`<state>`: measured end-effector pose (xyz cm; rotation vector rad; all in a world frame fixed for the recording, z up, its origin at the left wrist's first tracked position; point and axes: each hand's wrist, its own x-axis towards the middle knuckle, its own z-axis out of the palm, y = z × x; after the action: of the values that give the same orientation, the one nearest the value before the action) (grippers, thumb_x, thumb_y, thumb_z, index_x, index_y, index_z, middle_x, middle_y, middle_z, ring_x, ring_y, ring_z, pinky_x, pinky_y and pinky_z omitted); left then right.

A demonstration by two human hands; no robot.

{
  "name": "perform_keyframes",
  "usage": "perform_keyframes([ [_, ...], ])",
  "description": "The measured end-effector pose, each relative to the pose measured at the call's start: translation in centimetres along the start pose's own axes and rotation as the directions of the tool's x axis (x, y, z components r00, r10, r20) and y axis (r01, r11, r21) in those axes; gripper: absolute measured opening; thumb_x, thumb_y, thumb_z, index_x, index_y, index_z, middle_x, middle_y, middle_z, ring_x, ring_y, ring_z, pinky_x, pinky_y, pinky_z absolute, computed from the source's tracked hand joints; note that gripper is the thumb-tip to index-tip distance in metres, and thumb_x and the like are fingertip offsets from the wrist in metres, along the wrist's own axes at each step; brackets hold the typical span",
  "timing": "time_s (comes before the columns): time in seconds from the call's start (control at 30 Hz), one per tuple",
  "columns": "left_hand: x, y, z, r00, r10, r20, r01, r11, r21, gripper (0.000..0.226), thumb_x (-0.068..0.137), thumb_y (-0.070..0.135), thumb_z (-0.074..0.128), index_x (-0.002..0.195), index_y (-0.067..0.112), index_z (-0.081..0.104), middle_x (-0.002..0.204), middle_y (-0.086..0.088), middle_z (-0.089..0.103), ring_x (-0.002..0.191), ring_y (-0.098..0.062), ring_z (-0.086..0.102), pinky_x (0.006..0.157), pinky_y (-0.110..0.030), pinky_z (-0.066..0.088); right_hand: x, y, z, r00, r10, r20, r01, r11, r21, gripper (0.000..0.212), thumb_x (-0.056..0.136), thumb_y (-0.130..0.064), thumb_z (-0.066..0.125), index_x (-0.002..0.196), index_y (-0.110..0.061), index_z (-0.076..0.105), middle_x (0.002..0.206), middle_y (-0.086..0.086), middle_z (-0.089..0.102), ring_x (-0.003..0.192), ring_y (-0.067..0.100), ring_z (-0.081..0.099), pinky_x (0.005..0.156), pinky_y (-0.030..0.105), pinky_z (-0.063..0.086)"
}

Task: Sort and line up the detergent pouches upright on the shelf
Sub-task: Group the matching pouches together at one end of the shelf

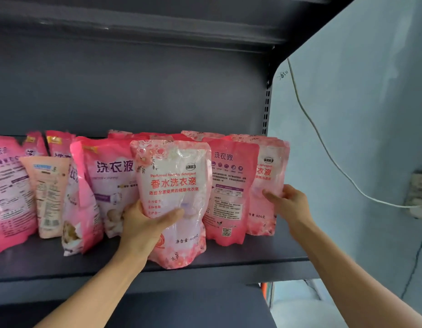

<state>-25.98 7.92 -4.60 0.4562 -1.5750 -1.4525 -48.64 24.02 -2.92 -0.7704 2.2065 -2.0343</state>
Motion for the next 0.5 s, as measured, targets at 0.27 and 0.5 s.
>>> perform_keyframes([
  [0.27, -0.4, 0.6, 0.6, 0.996, -0.037, -0.078, 0.041, 0.998, 0.055, 0.065, 0.033, 0.039, 0.084, 0.093, 0.018, 0.070, 0.087, 0.003, 0.076, 0.078, -0.011, 0.072, 0.056, -0.021, 0.056, 1.5, 0.7, 1.7, 0.977, -0.085, 0.196, 0.037, 0.971, 0.235, 0.017, 0.086, -0.016, 0.066, 0.103, -0.013, 0.066, 0.088, 0.001, 0.073, 0.073, 0.017, 0.073, 0.059, 0.031, 0.059],
  [0.5, -1.0, 0.9, 1.4, 0.980, -0.047, -0.194, 0.061, 0.996, 0.067, 0.047, 0.049, 0.021, 0.087, 0.091, 0.013, 0.068, 0.078, 0.003, 0.075, 0.069, -0.009, 0.070, 0.050, -0.022, 0.051, 1.2, 0.9, 0.9, 0.995, -0.084, 0.057, 0.066, 0.960, 0.273, 0.021, 0.093, -0.028, 0.056, 0.082, -0.015, 0.068, 0.079, 0.006, 0.071, 0.070, 0.024, 0.069, 0.066, 0.040, 0.058],
])
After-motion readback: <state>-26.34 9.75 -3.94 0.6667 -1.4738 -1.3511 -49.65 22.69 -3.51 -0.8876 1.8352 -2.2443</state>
